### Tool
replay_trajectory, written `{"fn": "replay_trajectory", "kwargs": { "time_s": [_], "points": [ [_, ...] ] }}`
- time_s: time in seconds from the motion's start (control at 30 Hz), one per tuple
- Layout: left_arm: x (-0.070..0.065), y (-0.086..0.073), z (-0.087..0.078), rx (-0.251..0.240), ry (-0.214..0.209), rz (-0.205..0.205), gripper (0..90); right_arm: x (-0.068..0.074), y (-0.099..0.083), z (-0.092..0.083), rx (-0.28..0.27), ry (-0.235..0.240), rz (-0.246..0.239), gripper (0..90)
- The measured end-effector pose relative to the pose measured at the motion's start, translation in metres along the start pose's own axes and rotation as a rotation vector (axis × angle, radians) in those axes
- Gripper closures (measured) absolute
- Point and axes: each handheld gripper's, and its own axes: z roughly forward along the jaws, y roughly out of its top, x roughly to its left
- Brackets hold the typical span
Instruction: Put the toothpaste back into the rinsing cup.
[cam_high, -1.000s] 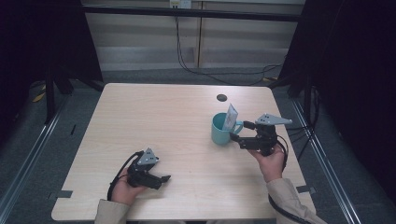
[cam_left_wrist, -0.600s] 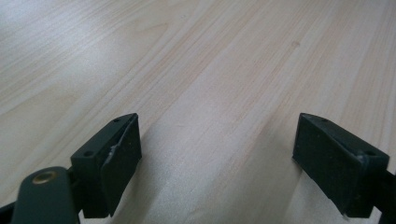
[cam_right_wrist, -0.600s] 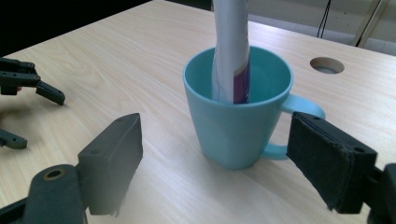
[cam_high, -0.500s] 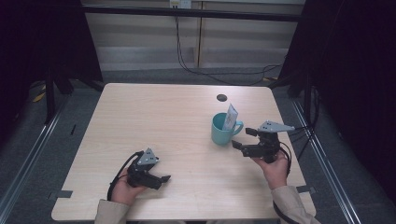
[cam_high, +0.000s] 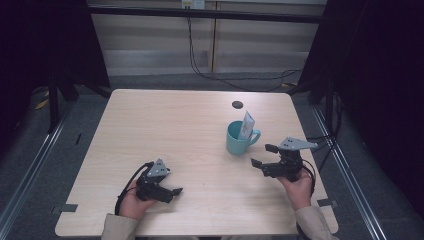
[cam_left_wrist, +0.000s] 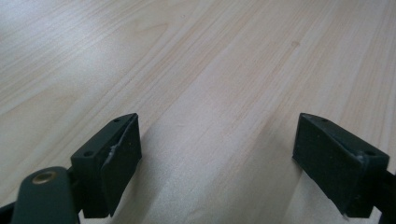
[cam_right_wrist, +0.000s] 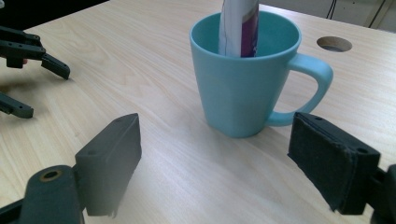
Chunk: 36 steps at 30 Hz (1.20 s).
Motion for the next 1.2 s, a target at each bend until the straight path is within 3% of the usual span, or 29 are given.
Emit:
{"fn": "replay_trajectory", "kwargs": {
  "time_s": [1.2],
  "points": [
    [0.0,0.0,0.0,0.0,-0.002,-0.002,14.8,0.001,-0.045,-0.009,0.095,0.006,-0.037,16.8]
  ]
}}
